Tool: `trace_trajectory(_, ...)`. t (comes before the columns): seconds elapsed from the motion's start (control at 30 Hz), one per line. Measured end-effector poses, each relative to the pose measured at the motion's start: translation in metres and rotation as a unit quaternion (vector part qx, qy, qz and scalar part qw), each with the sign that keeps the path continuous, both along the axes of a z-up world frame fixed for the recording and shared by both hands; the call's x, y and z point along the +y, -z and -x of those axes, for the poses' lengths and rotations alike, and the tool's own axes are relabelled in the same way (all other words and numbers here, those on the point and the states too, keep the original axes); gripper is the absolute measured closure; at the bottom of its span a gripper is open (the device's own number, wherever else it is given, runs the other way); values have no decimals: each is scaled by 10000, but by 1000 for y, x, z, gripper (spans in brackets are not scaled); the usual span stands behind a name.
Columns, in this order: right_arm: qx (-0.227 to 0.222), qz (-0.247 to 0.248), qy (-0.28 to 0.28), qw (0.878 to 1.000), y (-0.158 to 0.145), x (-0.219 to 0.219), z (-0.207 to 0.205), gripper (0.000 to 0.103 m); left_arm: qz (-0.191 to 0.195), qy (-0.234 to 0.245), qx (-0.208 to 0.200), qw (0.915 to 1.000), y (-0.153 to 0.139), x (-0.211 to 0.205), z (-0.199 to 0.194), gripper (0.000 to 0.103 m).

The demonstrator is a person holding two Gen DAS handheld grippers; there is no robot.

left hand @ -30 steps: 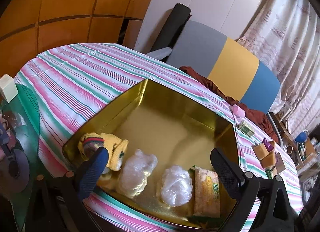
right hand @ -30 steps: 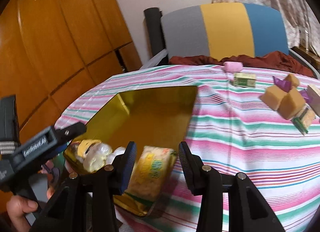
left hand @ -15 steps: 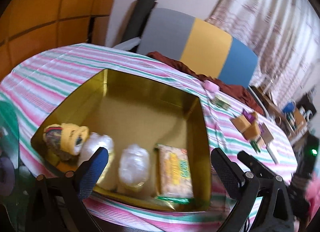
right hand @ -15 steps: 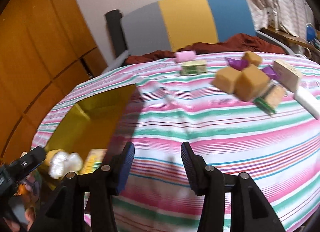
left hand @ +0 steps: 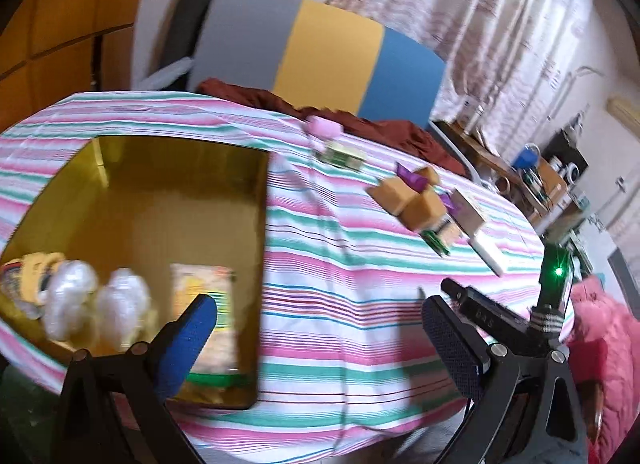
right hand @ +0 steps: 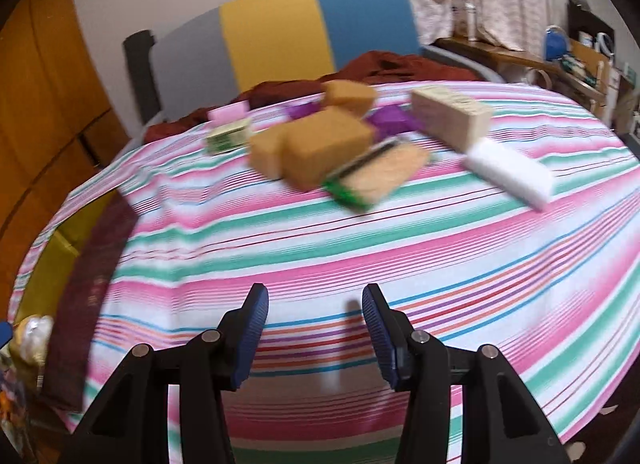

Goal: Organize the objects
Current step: 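Move both tools back to the pile and grasp the white foam block with the right tool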

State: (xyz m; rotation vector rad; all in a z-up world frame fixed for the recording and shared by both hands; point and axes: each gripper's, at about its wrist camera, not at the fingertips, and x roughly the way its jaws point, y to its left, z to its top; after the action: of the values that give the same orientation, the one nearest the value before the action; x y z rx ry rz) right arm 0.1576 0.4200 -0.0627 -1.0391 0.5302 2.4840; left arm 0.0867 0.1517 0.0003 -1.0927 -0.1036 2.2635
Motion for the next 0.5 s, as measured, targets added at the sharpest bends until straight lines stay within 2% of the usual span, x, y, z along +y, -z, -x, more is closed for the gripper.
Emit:
trace_trajectory(0.23,-1,-380,289,9989,-12,78,-16,45,200,475,-169,9985,12,50,-9,0)
trace_trajectory(0.33,-12,-517,435,9977,-20,118,-15,35,294,661,-255,9971,18,67,-12,0)
trace_trajectory(0.4,-72,-578,421,9974,-24,144,-10,29,337,765,-303,9960,22,78,-15,0)
trace_trajectory(0.5,-226,-752,240,9966,-23,169,-2,26,448,910,-301,9944,25,93,-18,0)
